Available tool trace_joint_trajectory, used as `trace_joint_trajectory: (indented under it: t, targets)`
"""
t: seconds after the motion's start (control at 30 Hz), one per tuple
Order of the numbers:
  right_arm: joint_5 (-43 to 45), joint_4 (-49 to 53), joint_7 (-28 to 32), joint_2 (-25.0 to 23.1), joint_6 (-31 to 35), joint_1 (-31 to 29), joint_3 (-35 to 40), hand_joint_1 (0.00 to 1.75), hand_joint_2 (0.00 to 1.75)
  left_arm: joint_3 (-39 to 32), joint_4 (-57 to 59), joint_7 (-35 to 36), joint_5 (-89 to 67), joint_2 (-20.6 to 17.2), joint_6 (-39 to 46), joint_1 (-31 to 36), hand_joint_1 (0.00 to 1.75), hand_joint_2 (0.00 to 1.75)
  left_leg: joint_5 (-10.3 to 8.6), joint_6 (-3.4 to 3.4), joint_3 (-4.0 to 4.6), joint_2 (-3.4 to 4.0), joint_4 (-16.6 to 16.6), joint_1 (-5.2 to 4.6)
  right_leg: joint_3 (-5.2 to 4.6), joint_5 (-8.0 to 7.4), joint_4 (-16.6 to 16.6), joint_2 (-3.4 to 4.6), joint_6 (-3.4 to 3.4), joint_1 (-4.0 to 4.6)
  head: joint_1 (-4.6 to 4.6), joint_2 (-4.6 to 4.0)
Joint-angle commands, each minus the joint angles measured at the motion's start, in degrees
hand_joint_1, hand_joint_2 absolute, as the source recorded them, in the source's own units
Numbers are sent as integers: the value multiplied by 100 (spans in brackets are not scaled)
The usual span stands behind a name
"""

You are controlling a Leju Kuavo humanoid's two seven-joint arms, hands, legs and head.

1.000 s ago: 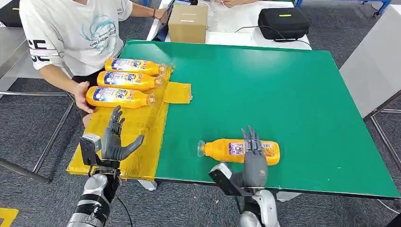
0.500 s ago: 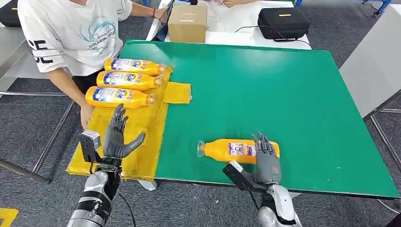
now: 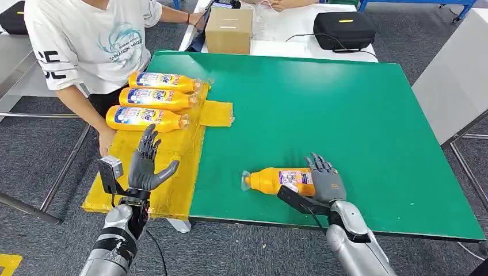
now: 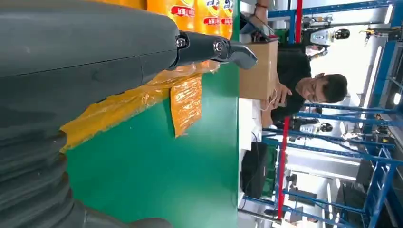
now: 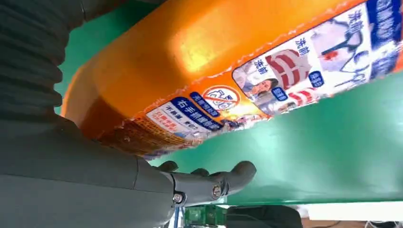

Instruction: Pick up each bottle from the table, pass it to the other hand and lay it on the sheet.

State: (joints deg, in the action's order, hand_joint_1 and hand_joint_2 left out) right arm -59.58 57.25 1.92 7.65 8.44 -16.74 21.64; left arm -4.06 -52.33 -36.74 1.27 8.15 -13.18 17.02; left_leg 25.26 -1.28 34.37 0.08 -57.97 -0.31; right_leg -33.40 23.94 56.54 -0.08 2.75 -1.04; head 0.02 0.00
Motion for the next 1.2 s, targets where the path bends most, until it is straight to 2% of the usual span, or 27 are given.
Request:
trace_joint_trajectory:
  t: [0.03, 0.17, 0.2, 0.23, 0.33, 0.53, 0.7, 0.83, 0.93, 1.03, 1.07, 1.13, 1.2]
  targets:
    - [-96, -1108, 3, 138, -273, -628, 696, 0, 175, -229, 605, -29, 35, -7, -139, 312, 0, 175, 0, 10, -13, 2, 4, 9, 16, -2, -9, 3, -13, 10, 0, 0]
    - [-145, -1626, 15, -31, -298, -1164, 952, 0, 175, -281, 679, -74, 30, 1, -231, 348, 0, 175, 0, 8, -18, 18, 1, 6, 11, -6, -3, 14, -11, 6, -2, 0]
    - [-104, -1661, 61, -29, -365, -1196, 974, 147, 175, -286, 693, -78, 39, -2, -259, 353, 0, 175, -2, 11, -17, 18, 1, 10, 11, -9, -4, 14, -16, 10, -2, 0]
    - [63, -1774, 206, -6, -616, -1282, 978, 175, 175, -277, 747, -82, 31, -16, -291, 389, 0, 175, -3, 8, -17, 15, 2, 5, 9, -8, -2, 11, -12, 6, 0, 0]
    - [369, -1902, 451, 94, -858, -1389, 983, 175, 175, -270, 945, -103, 33, -49, -363, 525, 0, 175, -8, 10, -18, 4, 5, 10, 16, -8, -8, 2, -16, 11, 0, 0]
    - [431, -1894, 467, 119, -872, -1389, 1009, 175, 175, -266, 987, -127, 32, -58, -394, 549, 0, 175, -8, 7, -28, -4, 4, 9, 29, -4, -7, -8, -10, 9, 0, 0]
    - [964, -1872, 657, 405, -1243, -1606, 1093, 175, 175, -237, 1175, -143, -13, -104, -416, 682, 0, 175, -8, 6, -23, -7, 2, 6, 25, -3, -3, -10, -8, 6, -2, 0]
    - [1526, -1693, 805, 445, -1379, -1708, 1058, 175, 175, -213, 1301, -182, -17, -124, -393, 761, 0, 175, -10, 9, -23, -13, 1, 8, 28, -3, -3, -14, -12, 8, -2, 0]
    - [1866, -1483, 837, 227, -1063, -1621, 992, 175, 175, -211, 1318, -107, -59, -107, -168, 777, 0, 175, -9, 8, -20, -7, 0, 7, 24, -5, -3, -7, -10, 7, -2, 0]
    - [2303, -1269, 1062, -319, -508, -1393, 659, 175, 175, -127, 1288, -52, -171, -71, 94, 804, 0, 175, -4, 15, -25, 9, 2, 15, 27, -6, -7, 10, -19, 16, -2, 0]
    - [2212, -1196, 1030, -476, -256, -1342, 702, 175, 175, -94, 1280, -20, -177, -51, 138, 814, 0, 175, -4, 12, -24, 11, 3, 11, 24, -5, -4, 11, -14, 12, -2, 0]
    - [2199, -1190, 1002, -507, -236, -1339, 717, 175, 175, -91, 1277, -18, -177, -46, 143, 816, 0, 175, -2, 13, -25, 14, 3, 12, 24, -3, -3, 14, -15, 13, 0, 0]
    - [2218, -839, 1192, -835, 612, -1134, 530, 175, 175, -42, 1224, 102, -158, -10, 294, 827, 0, 175, -2, 11, -17, 15, 1, 6, 10, -2, 6, 14, -11, 7, -7, 0]
